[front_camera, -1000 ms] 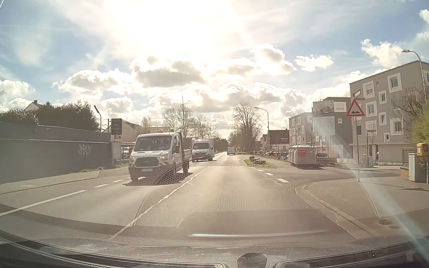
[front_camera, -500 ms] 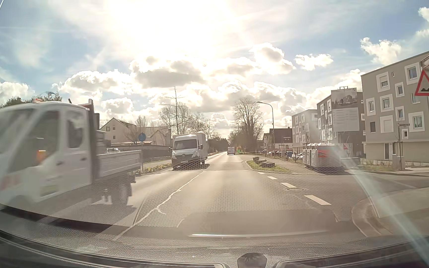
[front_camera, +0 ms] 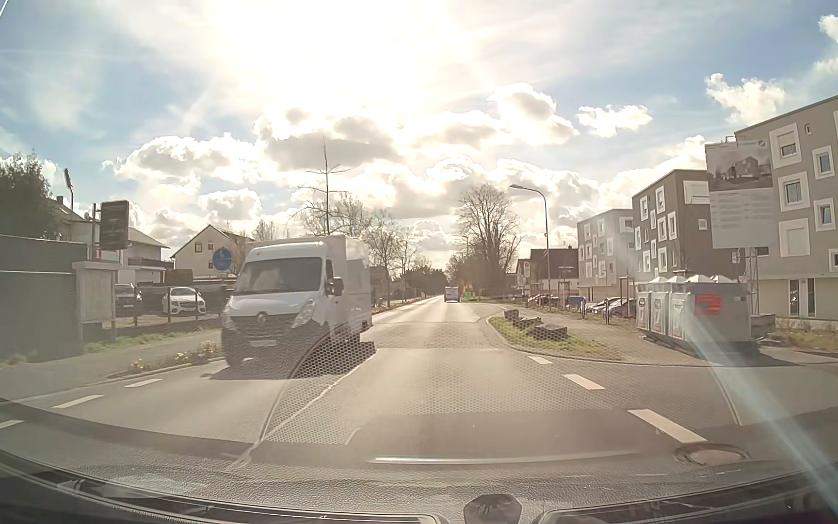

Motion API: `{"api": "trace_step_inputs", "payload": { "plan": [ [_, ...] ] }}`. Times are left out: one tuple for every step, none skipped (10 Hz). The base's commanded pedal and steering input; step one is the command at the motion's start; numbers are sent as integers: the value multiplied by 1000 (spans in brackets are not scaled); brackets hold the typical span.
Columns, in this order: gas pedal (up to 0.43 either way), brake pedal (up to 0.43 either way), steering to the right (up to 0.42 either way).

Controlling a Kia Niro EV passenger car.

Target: Follow the waypoints while adhering to traffic rules and regulations

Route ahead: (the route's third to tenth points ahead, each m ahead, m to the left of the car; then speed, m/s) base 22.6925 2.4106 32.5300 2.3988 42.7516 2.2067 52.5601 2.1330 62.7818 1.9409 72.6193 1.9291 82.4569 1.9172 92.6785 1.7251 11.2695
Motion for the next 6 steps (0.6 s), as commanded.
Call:
{"api": "trace_step_inputs", "payload": {
  "plan": [
    [209,0,-1],
    [209,0,-1],
    [197,0,-1],
    [197,0,-1],
    [197,0,-1],
    [189,0,0]
  ]
}}
